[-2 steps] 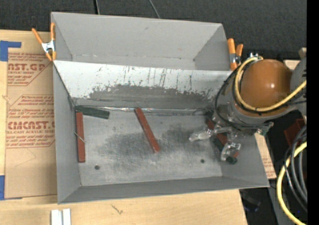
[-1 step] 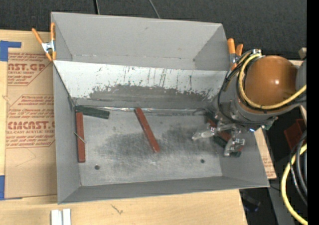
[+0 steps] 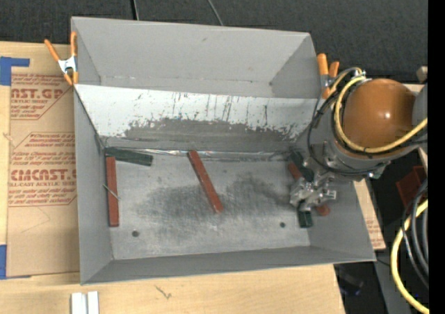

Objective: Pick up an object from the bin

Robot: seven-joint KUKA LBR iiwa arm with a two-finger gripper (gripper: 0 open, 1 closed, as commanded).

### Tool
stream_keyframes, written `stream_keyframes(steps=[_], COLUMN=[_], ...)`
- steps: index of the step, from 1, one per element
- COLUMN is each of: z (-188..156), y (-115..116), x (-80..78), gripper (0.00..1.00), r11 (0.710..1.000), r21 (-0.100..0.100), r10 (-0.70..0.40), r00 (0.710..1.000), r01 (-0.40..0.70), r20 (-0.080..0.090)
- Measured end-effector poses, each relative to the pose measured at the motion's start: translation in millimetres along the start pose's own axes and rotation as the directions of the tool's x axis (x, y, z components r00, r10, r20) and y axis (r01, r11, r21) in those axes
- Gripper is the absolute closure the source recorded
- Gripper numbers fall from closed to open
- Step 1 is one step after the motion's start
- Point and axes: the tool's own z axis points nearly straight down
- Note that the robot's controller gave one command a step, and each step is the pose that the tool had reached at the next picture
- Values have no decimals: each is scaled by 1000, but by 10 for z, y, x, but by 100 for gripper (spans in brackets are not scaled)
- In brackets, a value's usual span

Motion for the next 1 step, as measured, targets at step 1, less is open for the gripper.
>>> stream_keyframes(steps=[1], z=[0], y=[-1], x=[6], gripper=[100], r11=[1000], r21=[0], r10=[1], r00=[1000], r01=[-1], r20=[0])
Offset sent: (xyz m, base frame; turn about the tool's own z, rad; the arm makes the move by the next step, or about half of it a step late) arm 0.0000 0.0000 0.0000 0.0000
